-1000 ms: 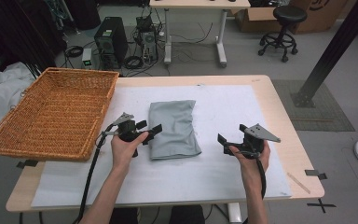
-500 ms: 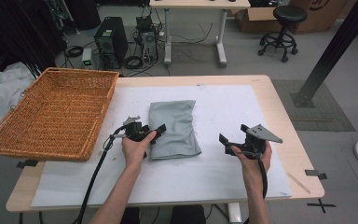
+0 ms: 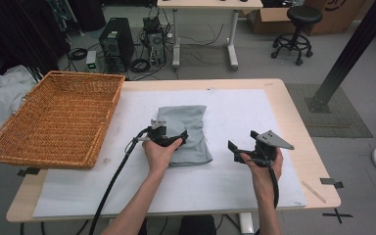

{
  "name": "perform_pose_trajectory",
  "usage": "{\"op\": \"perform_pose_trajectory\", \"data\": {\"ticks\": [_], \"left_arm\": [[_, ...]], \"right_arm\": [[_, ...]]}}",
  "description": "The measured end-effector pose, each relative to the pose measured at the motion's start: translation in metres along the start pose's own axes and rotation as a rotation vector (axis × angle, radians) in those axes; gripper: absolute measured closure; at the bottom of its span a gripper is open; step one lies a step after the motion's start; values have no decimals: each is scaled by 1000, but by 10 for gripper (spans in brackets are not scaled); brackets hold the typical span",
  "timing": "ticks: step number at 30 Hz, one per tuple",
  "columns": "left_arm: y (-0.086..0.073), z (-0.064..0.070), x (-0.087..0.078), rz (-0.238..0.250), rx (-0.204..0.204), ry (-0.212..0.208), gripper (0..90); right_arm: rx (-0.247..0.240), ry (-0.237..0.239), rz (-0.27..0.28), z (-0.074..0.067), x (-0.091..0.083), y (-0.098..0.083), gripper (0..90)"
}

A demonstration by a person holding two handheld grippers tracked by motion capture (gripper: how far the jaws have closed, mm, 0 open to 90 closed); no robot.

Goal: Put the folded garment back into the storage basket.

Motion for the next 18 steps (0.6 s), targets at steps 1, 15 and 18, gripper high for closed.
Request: {"op": "perform_pose_trajectory", "data": {"ticks": [1, 15, 18], "left_arm": [[-1, 1, 1, -7, 23, 21, 16], [-2, 17, 8, 5, 246, 125, 377], [-1, 14, 7, 22, 226, 132, 545]], "right_arm": [[1, 1, 0, 0, 0, 0, 22], [8, -2, -1, 0, -1, -1, 29], [6, -5, 2, 0, -3, -1, 31]]}}
Point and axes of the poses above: each handheld gripper's, and its own axes: x roughly forward along the jaws, y roughly out of its top, z roughly to its right, the point moved 9 cm from there along x, roughly forward along the jaws, and after that the axes turned 12 degrees about -z, right-handed, at the moved point
